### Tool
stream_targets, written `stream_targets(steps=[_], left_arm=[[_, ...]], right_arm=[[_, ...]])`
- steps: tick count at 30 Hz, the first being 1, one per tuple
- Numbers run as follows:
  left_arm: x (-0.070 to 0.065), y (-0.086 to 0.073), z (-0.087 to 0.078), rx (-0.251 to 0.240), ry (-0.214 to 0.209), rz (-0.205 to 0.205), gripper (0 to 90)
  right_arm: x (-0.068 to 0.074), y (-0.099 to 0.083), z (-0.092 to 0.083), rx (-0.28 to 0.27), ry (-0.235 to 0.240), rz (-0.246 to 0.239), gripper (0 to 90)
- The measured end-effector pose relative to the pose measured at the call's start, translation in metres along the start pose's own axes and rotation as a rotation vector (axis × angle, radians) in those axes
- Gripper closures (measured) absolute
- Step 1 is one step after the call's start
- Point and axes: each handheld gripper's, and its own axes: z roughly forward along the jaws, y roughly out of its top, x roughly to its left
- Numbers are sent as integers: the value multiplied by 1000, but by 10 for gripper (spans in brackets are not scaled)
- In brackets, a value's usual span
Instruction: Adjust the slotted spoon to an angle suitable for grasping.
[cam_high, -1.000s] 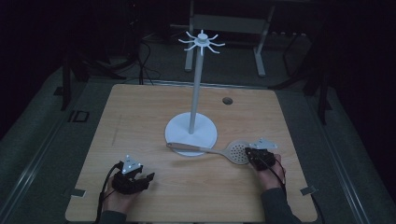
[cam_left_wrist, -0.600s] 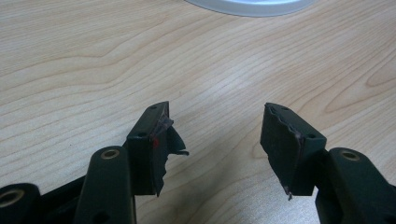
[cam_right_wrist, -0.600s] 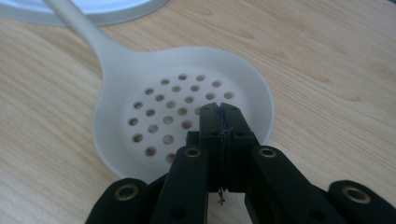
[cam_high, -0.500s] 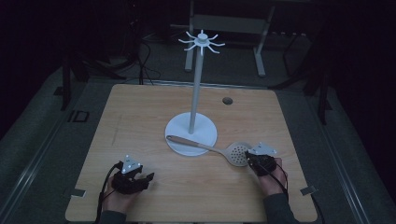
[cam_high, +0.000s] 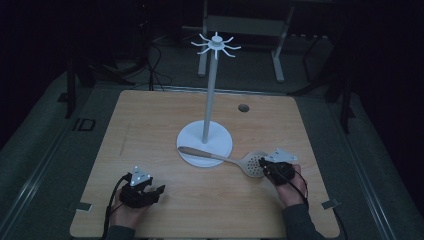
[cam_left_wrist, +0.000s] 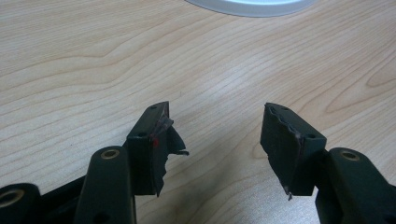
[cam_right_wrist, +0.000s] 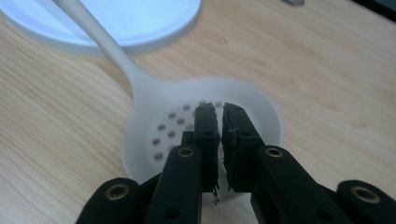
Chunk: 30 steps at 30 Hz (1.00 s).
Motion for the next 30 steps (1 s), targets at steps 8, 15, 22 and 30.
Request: stream_targets(steps=[8,15,22,30], left_arm=[[0,0,0,0,-2,1,431],[1,0,0,-2,-2,3,431],[2,0,0,-1,-2,2,431],[2,0,0,-3,-2,2,431]], right_arm=[[3,27,0,-27,64,-70,808],[10,57,6,-35,120,-139,787],[16,74,13,-15,143,-197,772],[26,95,26,13,200,-263,765]])
